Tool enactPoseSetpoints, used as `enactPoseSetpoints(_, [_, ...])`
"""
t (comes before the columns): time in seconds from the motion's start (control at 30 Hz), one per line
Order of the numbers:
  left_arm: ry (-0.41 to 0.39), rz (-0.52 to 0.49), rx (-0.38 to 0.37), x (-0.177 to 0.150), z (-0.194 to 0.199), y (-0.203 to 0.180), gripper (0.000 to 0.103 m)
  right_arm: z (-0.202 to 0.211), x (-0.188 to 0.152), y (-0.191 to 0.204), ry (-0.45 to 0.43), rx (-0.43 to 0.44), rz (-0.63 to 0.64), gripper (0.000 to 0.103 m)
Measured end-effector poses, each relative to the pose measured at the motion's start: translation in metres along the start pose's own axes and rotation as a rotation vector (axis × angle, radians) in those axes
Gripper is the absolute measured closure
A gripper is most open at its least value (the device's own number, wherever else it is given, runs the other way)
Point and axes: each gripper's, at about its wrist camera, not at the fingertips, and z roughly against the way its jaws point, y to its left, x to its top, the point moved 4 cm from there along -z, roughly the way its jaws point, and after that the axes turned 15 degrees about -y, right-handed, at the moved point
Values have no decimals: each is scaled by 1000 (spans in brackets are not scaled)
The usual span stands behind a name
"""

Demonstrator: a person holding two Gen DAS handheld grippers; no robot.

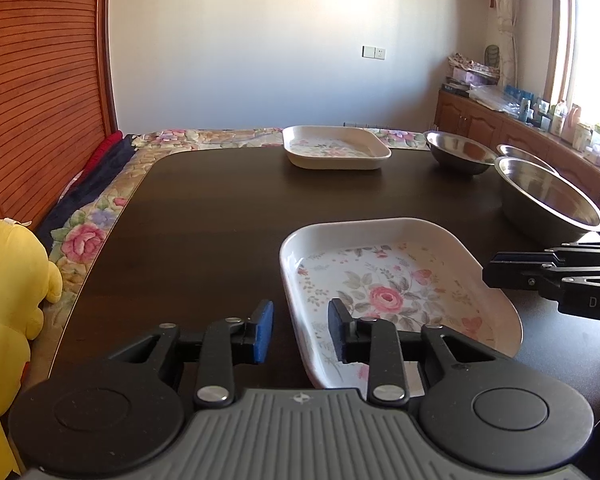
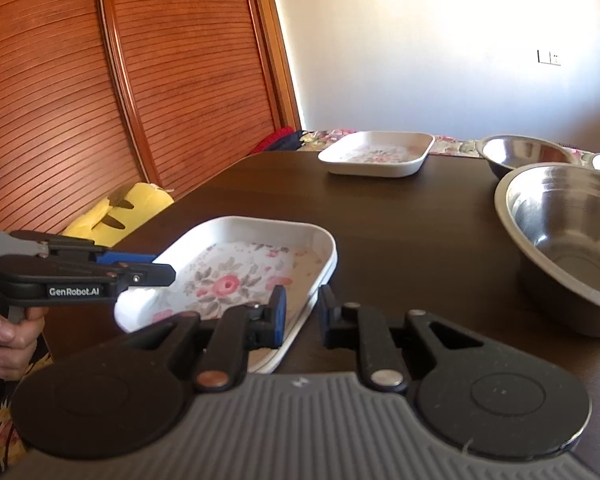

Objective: Organize plates and bowls

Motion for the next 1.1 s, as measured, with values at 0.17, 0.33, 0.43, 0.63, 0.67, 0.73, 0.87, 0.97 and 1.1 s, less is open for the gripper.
enactPoseSetpoints(0.17, [-17,-5,0,6,2,1,65,1,0,-2,-7,-3,-6,84])
enactPoseSetpoints(0.33, [-35,-2,3,15,-2,4,57,2,4,-4,-14,-10,-9,83])
enactPoseSetpoints(0.43, [-48,-14,7,21,-9,7,54,2,7,-7,-14,-14,-10,83])
enactPoseSetpoints(0.63, [-78,-27,10,44,-28,14,46,6,29,-19,-39,-24,5,82])
enactPoseSetpoints(0.67, [-86,-30,10,49,-32,16,44,6,35,-21,-45,-27,15,82])
enactPoseSetpoints(0.73, [-105,-26,11,58,-39,21,37,6,47,-27,-52,-32,36,81])
enactPoseSetpoints(0.87, [-122,-15,10,74,-55,30,32,1,73,-37,-52,-40,105,80])
enactPoseSetpoints(0.97, [-125,-32,7,86,-68,33,28,-6,88,-43,-62,-41,133,78])
enactPoseSetpoints(1.1, [-125,-47,-8,100,-87,36,26,-24,104,-47,-44,-31,134,73])
